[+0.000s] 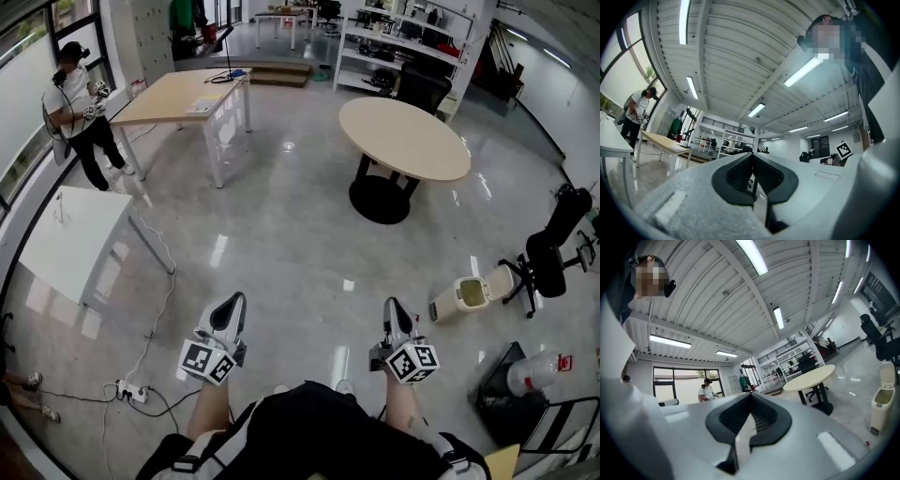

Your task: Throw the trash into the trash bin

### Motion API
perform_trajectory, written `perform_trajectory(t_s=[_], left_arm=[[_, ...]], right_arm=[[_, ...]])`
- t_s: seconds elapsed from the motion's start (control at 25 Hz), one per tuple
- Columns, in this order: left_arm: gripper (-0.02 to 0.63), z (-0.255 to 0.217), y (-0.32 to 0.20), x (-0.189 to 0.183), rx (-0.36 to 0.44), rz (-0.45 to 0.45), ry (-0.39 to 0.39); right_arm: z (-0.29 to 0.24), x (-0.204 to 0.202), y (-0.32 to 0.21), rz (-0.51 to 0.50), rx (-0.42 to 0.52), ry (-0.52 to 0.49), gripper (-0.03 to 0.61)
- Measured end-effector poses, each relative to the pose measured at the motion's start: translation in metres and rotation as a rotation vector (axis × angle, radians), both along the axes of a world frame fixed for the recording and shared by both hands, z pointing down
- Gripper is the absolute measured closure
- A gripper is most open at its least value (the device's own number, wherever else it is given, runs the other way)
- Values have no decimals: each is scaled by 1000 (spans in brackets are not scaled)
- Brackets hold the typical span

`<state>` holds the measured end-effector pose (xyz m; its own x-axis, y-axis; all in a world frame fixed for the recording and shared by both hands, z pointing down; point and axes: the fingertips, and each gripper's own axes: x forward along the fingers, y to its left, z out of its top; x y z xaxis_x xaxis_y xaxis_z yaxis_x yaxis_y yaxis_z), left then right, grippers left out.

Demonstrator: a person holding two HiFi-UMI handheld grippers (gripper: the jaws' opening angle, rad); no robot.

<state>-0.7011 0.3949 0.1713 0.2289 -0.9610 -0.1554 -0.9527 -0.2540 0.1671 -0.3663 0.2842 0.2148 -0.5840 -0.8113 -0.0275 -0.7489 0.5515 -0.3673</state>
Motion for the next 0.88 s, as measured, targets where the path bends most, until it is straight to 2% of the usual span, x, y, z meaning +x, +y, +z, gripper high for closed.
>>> perform_trajectory(t_s=[0.32, 0.56, 0.88], left_arm=[[614, 6, -23, 26, -3, 78, 21], [614, -2, -39, 58, 3, 115, 3], [614, -12, -70, 122, 35, 178, 6]], right_arm=[[-4, 36, 4, 83, 15, 18, 574], [-9, 68, -11, 122, 34, -4, 574], [-11, 137, -22, 191, 48, 0, 574]])
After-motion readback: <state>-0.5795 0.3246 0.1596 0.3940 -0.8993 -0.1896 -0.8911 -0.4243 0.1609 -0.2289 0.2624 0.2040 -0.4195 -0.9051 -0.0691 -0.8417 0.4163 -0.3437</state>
